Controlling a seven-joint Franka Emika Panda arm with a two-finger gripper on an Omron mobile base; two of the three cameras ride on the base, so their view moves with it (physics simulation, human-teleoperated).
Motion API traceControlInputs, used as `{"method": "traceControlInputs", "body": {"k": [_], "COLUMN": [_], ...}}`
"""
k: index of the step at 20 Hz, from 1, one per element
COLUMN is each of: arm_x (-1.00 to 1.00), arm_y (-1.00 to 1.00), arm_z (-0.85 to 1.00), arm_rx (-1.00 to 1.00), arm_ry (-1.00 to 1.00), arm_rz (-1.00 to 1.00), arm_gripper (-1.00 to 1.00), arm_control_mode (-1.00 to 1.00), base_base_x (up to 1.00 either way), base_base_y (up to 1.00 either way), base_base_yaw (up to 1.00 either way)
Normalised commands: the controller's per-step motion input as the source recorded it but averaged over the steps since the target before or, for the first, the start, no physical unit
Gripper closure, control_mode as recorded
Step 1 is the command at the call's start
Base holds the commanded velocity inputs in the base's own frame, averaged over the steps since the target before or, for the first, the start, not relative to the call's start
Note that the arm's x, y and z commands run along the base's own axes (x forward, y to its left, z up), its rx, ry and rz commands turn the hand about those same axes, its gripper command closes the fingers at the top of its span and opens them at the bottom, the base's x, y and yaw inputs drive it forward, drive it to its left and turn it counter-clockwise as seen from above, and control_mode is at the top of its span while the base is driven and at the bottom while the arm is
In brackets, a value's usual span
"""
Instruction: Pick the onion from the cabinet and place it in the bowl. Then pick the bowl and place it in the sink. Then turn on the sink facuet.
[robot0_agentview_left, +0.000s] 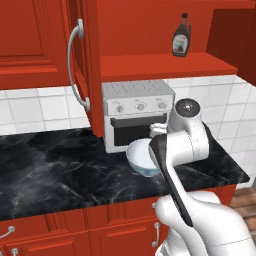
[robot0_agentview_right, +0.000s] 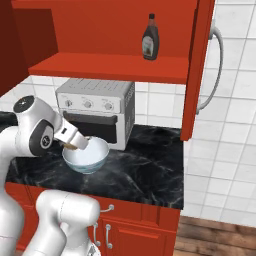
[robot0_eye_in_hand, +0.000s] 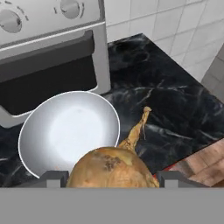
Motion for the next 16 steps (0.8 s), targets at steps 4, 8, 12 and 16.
{"method": "traceControlInputs", "body": {"k": [4, 8, 12, 16], "arm_x": [0.73, 0.75, 0.52, 0.12], "arm_y": [0.06, 0.06, 0.05, 0.06], "arm_z": [-0.59, -0.53, -0.47, -0.41], "arm_rx": [0.03, 0.00, 0.00, 0.00], "arm_ry": [0.05, 0.05, 0.10, 0.17], "arm_rz": [0.09, 0.07, 0.06, 0.04], "arm_gripper": [1.00, 1.00, 1.00, 1.00], "arm_control_mode": [-1.00, -1.00, -1.00, -1.00], "base_base_x": [0.00, 0.00, 0.00, 0.00], "base_base_y": [0.00, 0.00, 0.00, 0.00], "base_base_yaw": [0.00, 0.00, 0.00, 0.00]}}
